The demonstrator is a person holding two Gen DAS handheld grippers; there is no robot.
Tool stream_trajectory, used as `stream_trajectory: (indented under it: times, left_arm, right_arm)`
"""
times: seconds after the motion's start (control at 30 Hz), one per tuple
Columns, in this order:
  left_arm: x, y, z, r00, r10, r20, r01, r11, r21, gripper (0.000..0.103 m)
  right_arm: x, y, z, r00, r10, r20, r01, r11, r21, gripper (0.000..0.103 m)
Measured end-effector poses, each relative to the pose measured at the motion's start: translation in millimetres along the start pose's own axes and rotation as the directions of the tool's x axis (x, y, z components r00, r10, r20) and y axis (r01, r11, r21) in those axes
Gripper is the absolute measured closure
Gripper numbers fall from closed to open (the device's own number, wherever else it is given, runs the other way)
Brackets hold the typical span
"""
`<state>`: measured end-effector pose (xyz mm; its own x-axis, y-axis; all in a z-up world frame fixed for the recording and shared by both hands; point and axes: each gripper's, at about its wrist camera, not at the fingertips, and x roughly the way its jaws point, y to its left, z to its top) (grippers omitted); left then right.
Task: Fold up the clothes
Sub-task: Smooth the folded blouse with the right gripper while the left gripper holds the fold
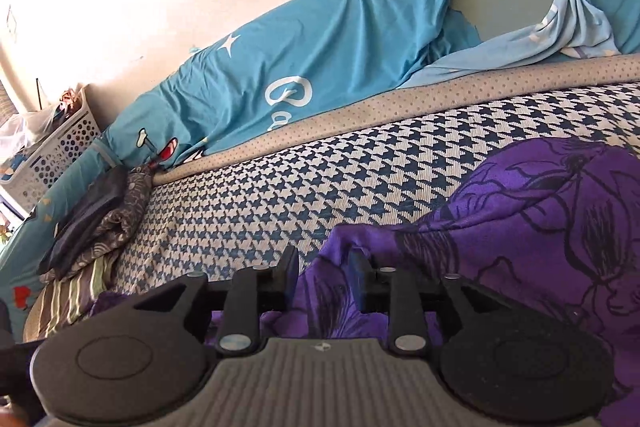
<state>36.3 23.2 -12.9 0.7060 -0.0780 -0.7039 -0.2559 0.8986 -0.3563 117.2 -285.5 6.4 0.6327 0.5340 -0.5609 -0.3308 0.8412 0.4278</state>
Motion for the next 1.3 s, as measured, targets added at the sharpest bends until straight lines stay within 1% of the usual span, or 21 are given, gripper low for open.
stream_trajectory:
  times: [0.07,0.23,0.33,0.4,0.53,0.83,0.97,1.13,1.3]
  left_arm:
    - [2,-4,-1,1.0,0.026,0.005,-0.026,0.999,0.034,0.0]
    - [9,-14,-2,0.995,0.095,0.03,-0.098,0.988,0.12,0.0]
    - [12,-15,-2,0.991,0.12,0.052,-0.126,0.982,0.144,0.0]
    - [12,-15,-3,0.991,0.119,0.059,-0.127,0.981,0.148,0.0]
    - [6,-11,-3,0.994,0.094,0.052,-0.1,0.986,0.137,0.0]
    - [-9,0,-2,0.999,0.028,0.044,-0.032,0.995,0.094,0.0]
    - [-16,4,-2,0.999,0.017,0.033,-0.02,0.996,0.092,0.0]
    - [-24,4,-7,1.0,0.024,0.018,-0.026,0.992,0.125,0.0]
    - [-29,4,-15,0.998,0.059,-0.003,-0.058,0.985,0.161,0.0]
  right_arm:
    - [-9,0,-3,1.0,0.012,-0.012,-0.012,1.0,-0.005,0.076]
    - [-36,1,-21,0.998,0.024,-0.06,-0.028,0.997,-0.067,0.076]
    - [-50,0,-34,0.995,0.034,-0.093,-0.043,0.994,-0.096,0.076]
    - [-55,0,-43,0.992,0.027,-0.12,-0.04,0.993,-0.114,0.076]
    - [-67,-3,-63,0.987,0.014,-0.162,-0.039,0.988,-0.15,0.076]
    - [-96,9,-95,0.986,-0.06,-0.158,0.017,0.965,-0.262,0.076]
    - [-104,18,-107,0.982,-0.098,-0.162,0.045,0.952,-0.304,0.076]
    - [-114,19,-115,0.982,-0.11,-0.157,0.06,0.955,-0.292,0.076]
    - [-122,19,-120,0.984,-0.11,-0.142,0.07,0.964,-0.258,0.076]
